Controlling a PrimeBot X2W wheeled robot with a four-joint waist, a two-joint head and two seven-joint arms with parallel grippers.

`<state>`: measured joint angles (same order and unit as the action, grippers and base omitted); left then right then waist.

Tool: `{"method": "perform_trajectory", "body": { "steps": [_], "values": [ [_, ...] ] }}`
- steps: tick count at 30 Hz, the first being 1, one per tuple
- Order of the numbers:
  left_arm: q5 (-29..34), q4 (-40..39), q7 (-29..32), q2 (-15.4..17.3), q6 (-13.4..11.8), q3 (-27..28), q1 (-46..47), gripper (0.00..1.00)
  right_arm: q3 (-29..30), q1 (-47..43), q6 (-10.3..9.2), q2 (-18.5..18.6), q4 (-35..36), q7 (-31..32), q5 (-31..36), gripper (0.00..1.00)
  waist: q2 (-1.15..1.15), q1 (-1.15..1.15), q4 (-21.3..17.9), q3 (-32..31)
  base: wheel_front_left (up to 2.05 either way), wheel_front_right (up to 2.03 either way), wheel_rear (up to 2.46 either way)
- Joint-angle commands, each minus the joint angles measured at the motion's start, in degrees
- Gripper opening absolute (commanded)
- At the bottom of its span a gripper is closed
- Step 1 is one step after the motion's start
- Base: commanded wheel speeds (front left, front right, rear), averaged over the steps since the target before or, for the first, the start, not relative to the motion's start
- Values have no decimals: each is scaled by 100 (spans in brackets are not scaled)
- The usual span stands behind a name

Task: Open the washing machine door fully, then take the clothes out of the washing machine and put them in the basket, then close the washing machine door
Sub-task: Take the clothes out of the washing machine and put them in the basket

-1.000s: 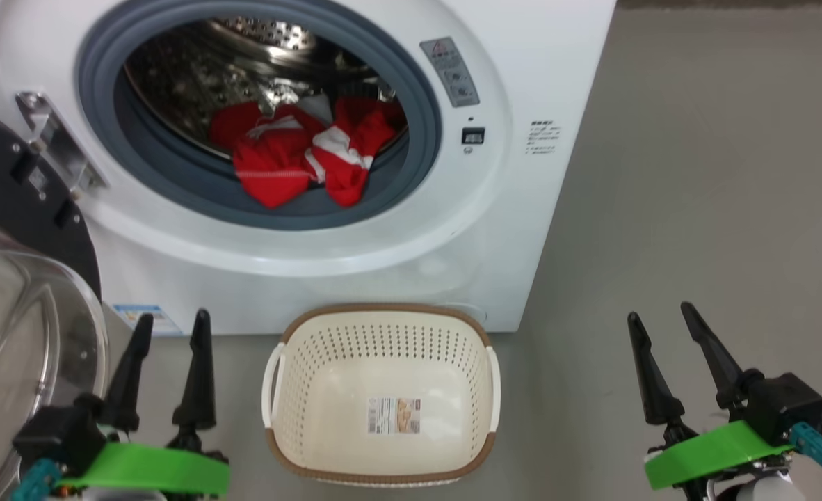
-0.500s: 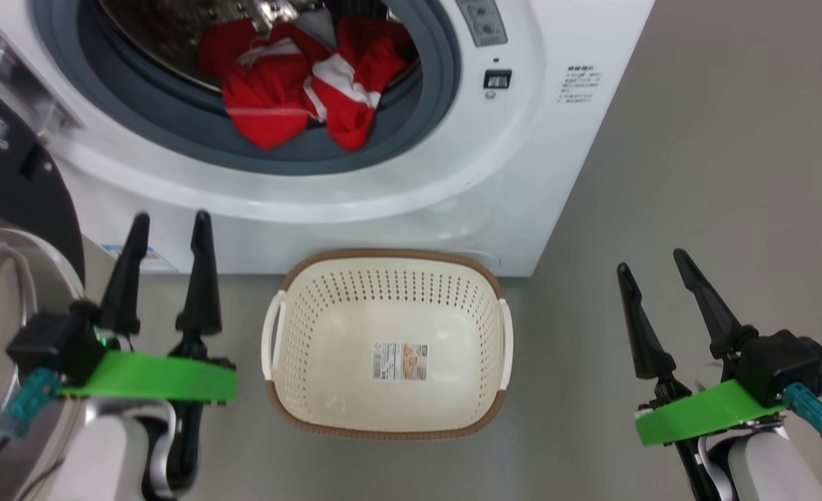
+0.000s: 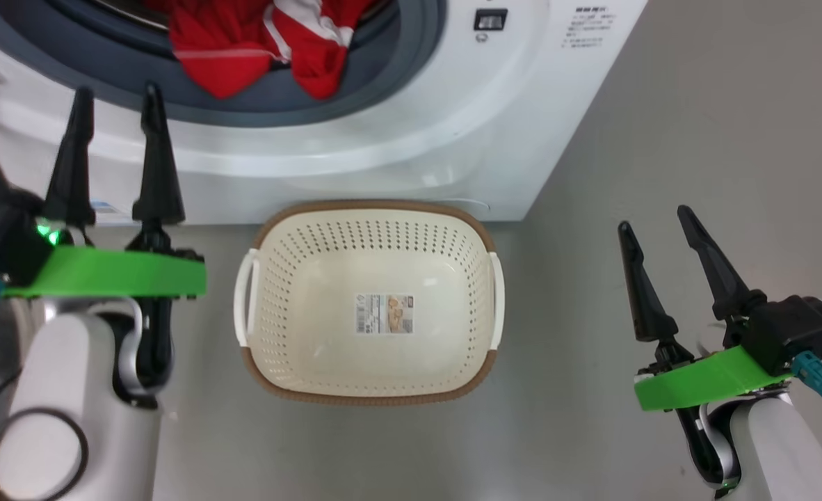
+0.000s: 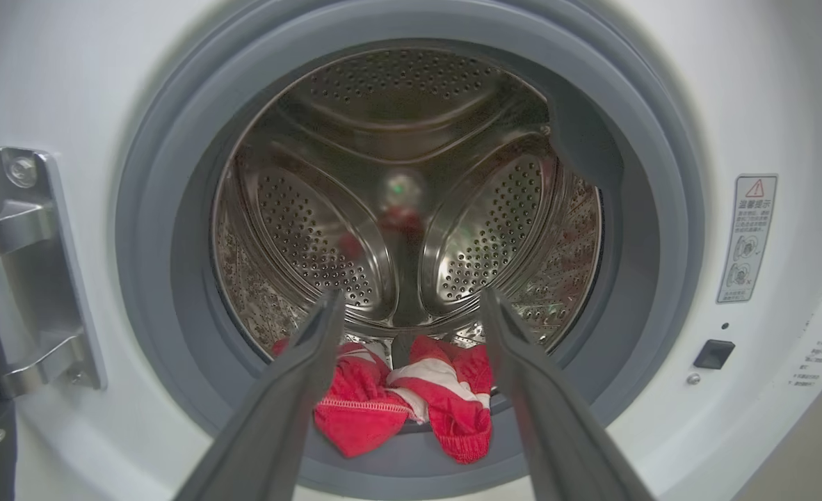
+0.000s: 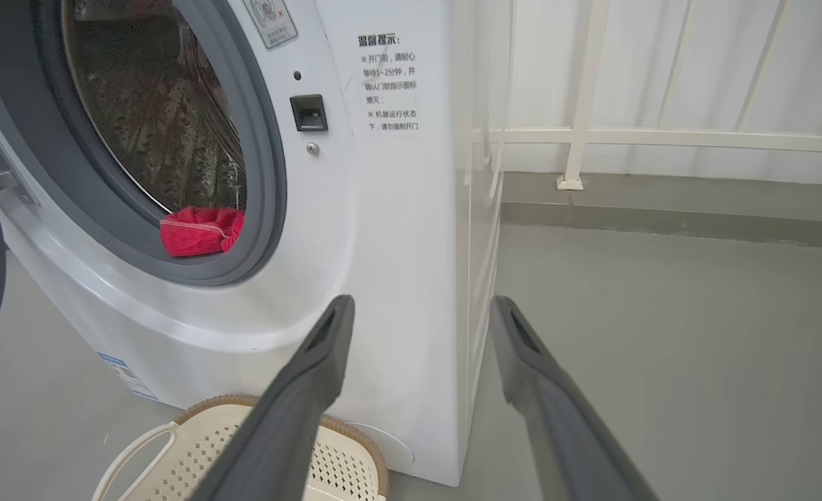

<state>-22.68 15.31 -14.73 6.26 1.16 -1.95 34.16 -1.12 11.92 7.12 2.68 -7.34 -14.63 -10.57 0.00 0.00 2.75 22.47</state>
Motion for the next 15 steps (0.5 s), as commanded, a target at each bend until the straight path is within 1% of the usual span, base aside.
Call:
{"method": "perform_trajectory", "body": {
  "steps": [1, 5, 8, 11, 15],
  "values": [
    [58, -68, -26, 128, 68, 211, 170, 100, -143, 115, 36, 20, 163, -37, -54, 100, 0, 0, -142, 207, 0, 0, 0],
    [172, 184, -26, 115, 205, 338, 529, 100, -140, 179, 36, 20, 181, -37, -94, 100, 0, 0, -239, 412, 0, 0, 0],
    [295, 351, -26, 95, 251, 408, 786, 100, -123, 234, 36, 20, 190, -37, -97, 100, 0, 0, -319, 565, 0, 0, 0],
    [510, 723, -27, 175, 253, 454, 1144, 100, -75, 292, 36, 20, 176, -37, -143, 100, 0, 0, -445, 740, 0, 0, 0],
    [641, 1018, -27, 223, 221, 514, 1484, 100, -142, 338, 36, 20, 171, -37, -204, 100, 0, 0, -566, 902, 0, 0, 0]
  ]
}}
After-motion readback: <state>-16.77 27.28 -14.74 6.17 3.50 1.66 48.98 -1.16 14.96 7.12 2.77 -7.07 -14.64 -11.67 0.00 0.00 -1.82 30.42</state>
